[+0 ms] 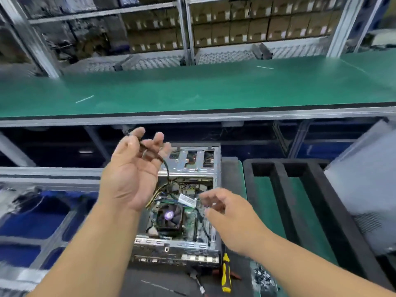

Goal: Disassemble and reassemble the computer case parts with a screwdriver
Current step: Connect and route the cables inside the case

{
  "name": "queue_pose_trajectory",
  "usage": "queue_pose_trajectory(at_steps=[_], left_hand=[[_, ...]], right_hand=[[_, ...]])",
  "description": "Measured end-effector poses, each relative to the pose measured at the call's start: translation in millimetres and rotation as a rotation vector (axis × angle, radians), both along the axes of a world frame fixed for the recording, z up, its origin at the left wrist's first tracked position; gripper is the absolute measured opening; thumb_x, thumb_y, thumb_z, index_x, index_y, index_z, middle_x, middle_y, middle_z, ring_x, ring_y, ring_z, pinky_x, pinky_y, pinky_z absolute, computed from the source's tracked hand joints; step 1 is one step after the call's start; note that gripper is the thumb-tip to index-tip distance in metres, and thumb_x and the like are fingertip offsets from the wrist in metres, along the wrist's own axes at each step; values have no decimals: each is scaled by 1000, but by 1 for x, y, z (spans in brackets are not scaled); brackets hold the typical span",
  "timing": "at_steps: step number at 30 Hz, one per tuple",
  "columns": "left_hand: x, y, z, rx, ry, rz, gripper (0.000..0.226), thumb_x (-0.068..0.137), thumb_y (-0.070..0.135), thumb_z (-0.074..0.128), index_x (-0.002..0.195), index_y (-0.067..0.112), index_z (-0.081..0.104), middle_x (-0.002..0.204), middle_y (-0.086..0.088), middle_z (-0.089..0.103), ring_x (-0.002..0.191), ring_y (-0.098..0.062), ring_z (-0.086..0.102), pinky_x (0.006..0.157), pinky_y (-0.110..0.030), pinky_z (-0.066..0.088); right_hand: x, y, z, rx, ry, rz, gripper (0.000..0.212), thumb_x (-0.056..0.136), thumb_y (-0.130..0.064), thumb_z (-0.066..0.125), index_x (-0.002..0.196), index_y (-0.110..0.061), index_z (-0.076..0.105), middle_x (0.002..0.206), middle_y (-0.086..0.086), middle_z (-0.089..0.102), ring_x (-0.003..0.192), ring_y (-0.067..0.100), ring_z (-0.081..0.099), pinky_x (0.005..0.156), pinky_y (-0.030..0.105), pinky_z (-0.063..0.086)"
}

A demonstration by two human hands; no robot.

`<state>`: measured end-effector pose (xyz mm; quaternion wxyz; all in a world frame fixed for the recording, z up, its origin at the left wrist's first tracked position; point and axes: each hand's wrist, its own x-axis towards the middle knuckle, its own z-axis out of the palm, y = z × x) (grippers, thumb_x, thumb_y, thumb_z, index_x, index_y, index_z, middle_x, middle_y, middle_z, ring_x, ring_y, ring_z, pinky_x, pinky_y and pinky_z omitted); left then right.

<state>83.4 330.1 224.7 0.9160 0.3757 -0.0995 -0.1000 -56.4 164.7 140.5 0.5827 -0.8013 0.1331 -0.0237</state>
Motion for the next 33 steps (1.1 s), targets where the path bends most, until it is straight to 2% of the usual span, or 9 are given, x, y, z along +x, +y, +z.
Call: queue_pose_trajectory(at_steps=[7, 10, 12, 15, 19, 22, 25, 29, 33], left_hand=[[49, 53, -43, -46, 82, -24, 15, 103, 16, 50, 99, 10, 63, 75, -9, 59, 92, -23, 75, 86, -47, 60], [70, 68, -61, -5, 144, 9, 25, 106, 15, 48, 88, 10, 64, 100, -13, 54, 98, -24, 74, 90, -52, 59], [81, 76, -70, 15, 184, 30, 27, 108, 15, 44, 89, 10, 63, 108, -11, 53, 102, -24, 74, 97, -55, 56], [91, 82, -83, 72, 206, 57, 20, 110, 16, 41, 106, 9, 59, 85, 2, 70, 103, -22, 74, 104, -51, 52], [89, 81, -95, 209, 237, 91, 18, 109, 25, 47, 114, 22, 64, 86, 5, 74, 92, -12, 70, 82, -29, 48], [86, 77, -94, 260, 248, 98, 18, 107, 29, 51, 110, 26, 68, 92, 7, 74, 80, -7, 59, 66, -26, 35], [91, 80, -85, 157, 240, 101, 18, 106, 26, 52, 106, 23, 70, 89, 3, 69, 69, -8, 50, 59, -24, 36], [109, 89, -73, 38, 212, 143, 18, 106, 26, 52, 105, 19, 69, 85, 1, 65, 68, -10, 55, 61, -22, 44], [114, 86, -74, 57, 249, 162, 25, 108, 29, 47, 99, 15, 66, 81, -2, 66, 67, -13, 55, 63, -24, 48]], right_hand=[[41, 62, -27, -195, 163, 5, 26, 103, -25, 56, 104, -49, 65, 99, -14, 72, 74, 13, 66, 62, 22, 54], [47, 73, -40, -214, 242, 3, 26, 103, -27, 55, 107, -50, 66, 96, -5, 72, 50, 14, 53, 48, 24, 44], [47, 79, -44, -283, 268, -4, 26, 102, -28, 55, 111, -49, 66, 101, -17, 70, 61, 9, 63, 54, 21, 51], [42, 85, -46, -430, 238, 24, 22, 101, -33, 55, 114, -47, 66, 102, -27, 65, 81, -6, 62, 68, 12, 48], [38, 93, -45, -559, 139, 57, 19, 101, -42, 51, 111, -42, 67, 95, -30, 61, 86, -8, 57, 74, 14, 45], [38, 94, -43, -530, 94, 24, 14, 100, -44, 52, 99, -41, 65, 89, -22, 64, 79, 0, 59, 69, 21, 49], [38, 93, -44, -522, 63, 56, 15, 98, -44, 52, 89, -38, 63, 85, -18, 64, 79, 5, 59, 67, 25, 50], [36, 90, -48, -496, 48, 83, 20, 97, -45, 50, 80, -38, 57, 80, -19, 61, 73, 6, 57, 64, 26, 49], [37, 80, -51, -308, 17, -46, 16, 95, -44, 51, 87, -37, 63, 73, -14, 62, 63, 5, 54, 62, 31, 49]])
